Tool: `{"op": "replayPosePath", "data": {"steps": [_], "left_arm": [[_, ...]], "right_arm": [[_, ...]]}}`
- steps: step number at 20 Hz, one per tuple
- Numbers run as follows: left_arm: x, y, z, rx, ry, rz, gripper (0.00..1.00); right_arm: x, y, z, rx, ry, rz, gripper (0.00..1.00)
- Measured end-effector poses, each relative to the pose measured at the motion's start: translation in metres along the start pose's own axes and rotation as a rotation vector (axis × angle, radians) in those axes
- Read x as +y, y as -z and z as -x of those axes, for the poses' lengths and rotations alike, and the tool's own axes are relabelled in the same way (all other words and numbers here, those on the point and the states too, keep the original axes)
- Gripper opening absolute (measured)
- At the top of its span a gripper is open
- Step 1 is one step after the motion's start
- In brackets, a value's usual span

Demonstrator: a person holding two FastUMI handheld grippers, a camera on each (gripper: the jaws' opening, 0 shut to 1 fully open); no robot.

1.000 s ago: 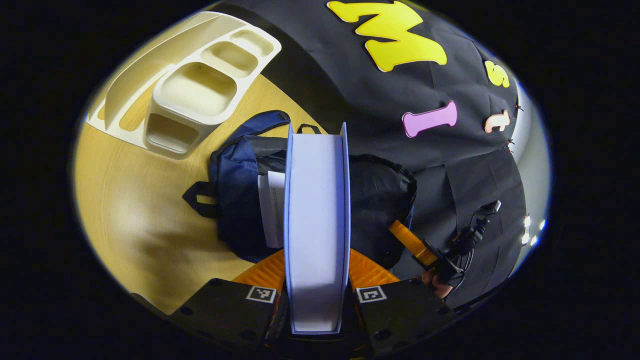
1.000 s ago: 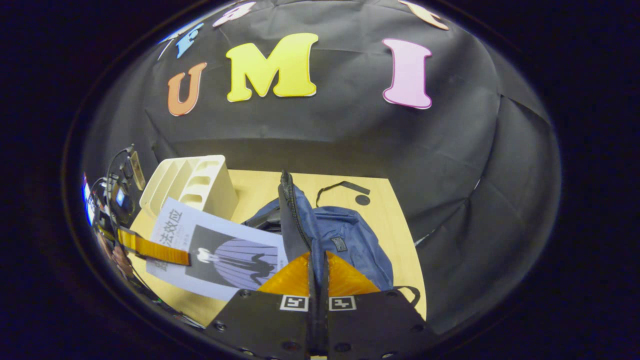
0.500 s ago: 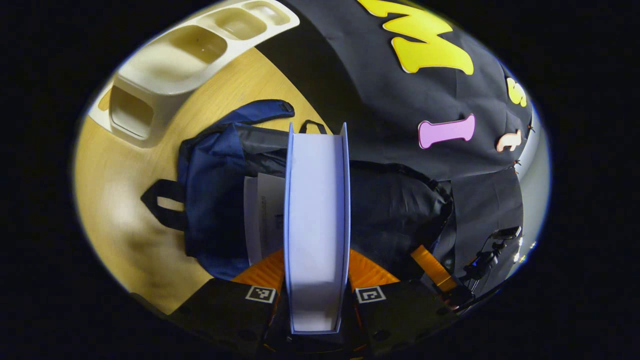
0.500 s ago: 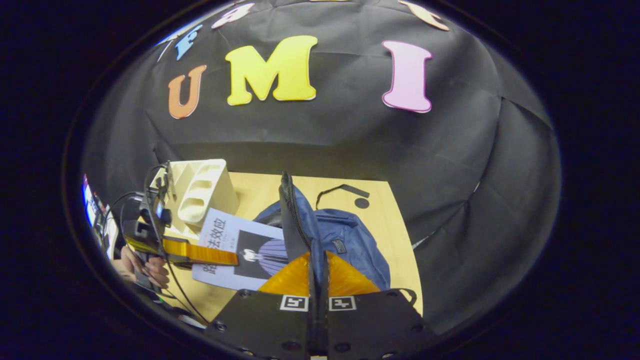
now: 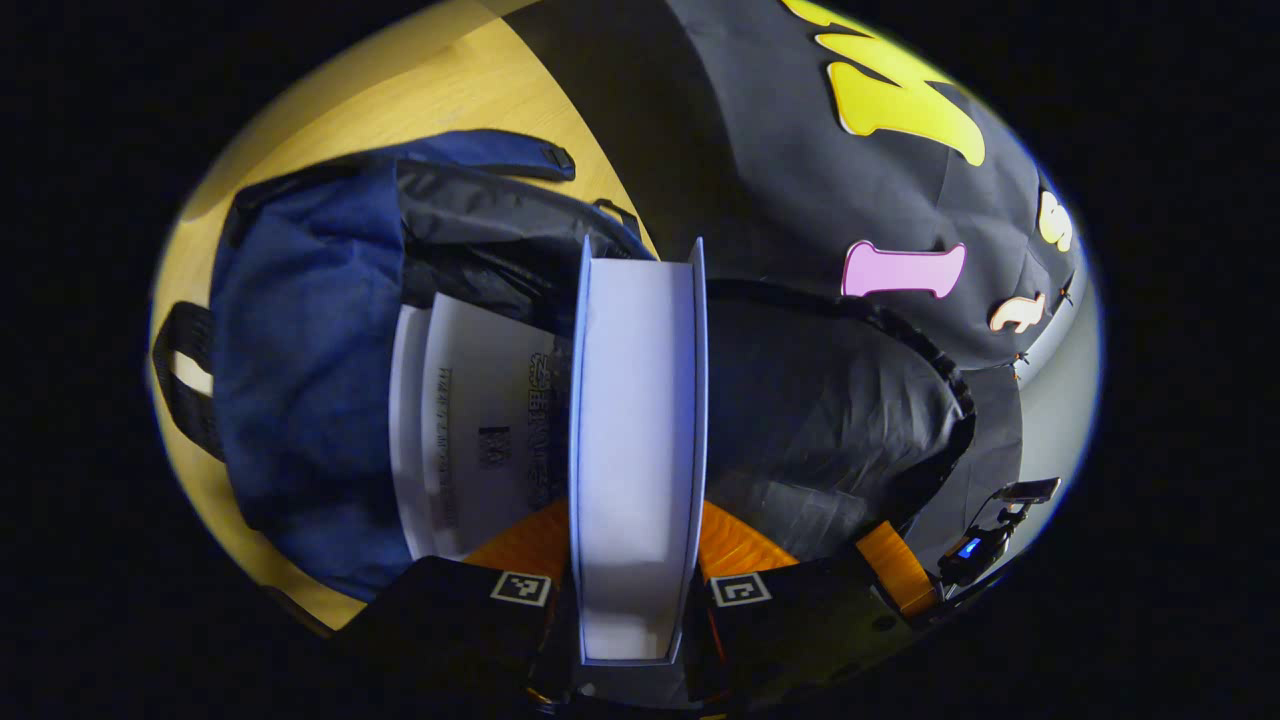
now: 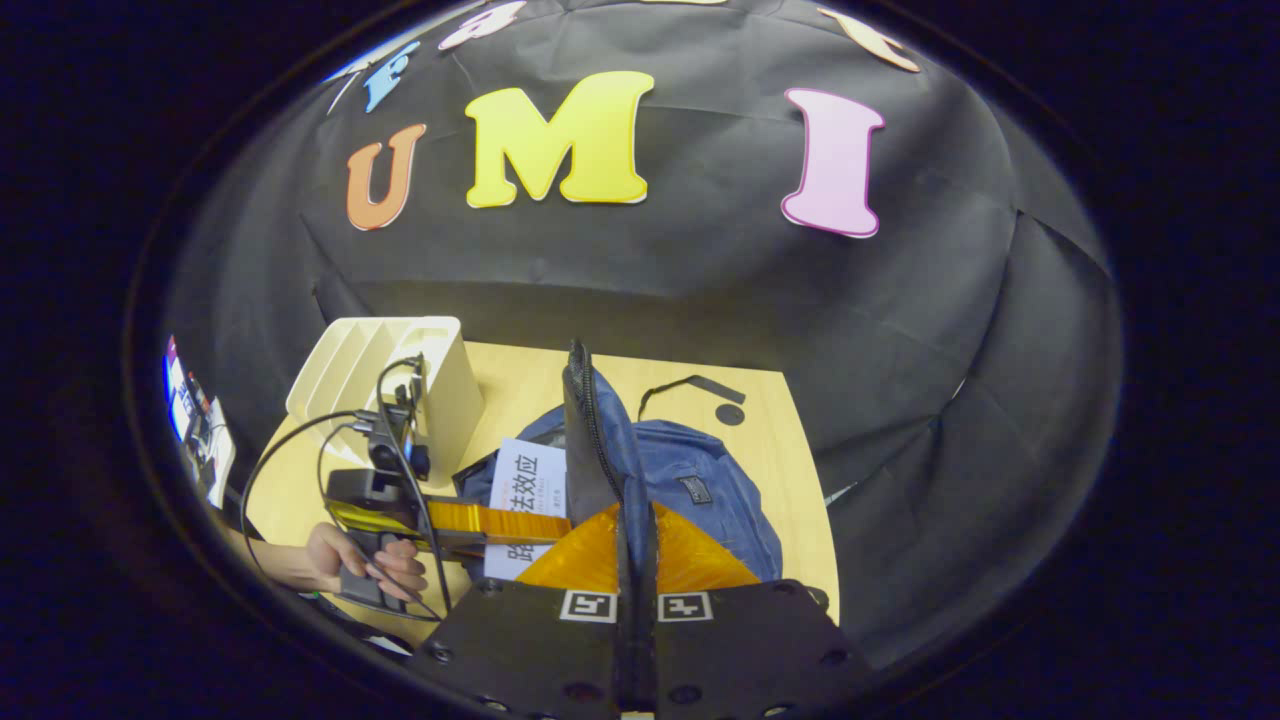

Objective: Open the schoolbag, grab two books from the bookshelf and put them into the schoolbag.

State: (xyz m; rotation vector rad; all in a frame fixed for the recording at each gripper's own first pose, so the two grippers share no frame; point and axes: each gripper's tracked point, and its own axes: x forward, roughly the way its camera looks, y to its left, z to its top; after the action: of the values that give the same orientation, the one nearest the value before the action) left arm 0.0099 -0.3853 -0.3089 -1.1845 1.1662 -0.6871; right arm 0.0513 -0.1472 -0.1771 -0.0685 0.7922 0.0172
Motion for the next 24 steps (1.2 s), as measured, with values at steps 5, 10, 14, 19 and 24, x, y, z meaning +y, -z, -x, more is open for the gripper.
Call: {"op": "replayPosePath", "data": {"steps": [5,10,14,19,24], "left_arm": [[0.013,0.002,-0.018,0.031,0.012,0.034,0.45],[0.026,0.001,-0.016,0.080,-0.022,0.148,0.55],[0.038,0.008,-0.011,0.113,-0.146,0.223,0.75],[0.048,0.019,0.023,0.150,-0.302,0.263,0.81],[0.032,0.028,0.061,0.167,-0.371,0.182,0.82]], "right_arm": [[0.000,0.005,-0.003,0.009,0.003,-0.011,0.00],[0.002,0.009,-0.008,0.025,-0.005,-0.031,0.00],[0.010,0.012,-0.012,0.031,-0.014,-0.034,0.00],[0.016,0.014,-0.013,0.027,-0.025,-0.045,0.00],[0.029,0.017,-0.011,0.020,-0.045,-0.054,0.00]]}}
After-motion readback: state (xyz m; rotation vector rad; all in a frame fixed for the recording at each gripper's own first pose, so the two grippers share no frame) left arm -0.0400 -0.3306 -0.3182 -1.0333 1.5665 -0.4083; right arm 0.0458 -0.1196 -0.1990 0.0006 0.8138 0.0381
